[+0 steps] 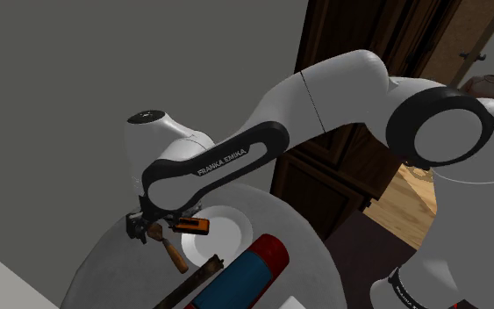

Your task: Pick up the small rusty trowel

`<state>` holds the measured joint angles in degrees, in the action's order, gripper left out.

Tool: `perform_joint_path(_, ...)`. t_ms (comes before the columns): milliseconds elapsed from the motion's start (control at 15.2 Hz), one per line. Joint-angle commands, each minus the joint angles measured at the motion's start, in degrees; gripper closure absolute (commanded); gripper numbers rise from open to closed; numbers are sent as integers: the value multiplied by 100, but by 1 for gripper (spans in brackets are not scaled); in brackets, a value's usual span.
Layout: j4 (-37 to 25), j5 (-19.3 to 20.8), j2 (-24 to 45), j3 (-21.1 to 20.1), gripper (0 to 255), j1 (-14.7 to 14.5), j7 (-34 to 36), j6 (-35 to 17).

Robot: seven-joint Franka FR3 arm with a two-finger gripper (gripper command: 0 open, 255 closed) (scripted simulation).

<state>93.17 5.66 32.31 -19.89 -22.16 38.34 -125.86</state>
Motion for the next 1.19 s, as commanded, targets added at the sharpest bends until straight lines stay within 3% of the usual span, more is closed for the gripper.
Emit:
perform_joint_path(0, -122, 48, 202, 34, 0, -51, 22, 5)
perform_joint_path(462, -44, 120, 437, 82, 0, -83, 40, -302)
perform_joint_path(528, -103, 118, 441, 81, 255, -89, 42, -249)
perform_joint_path(1122, -44, 121, 437, 80, 255, -81, 41, -301)
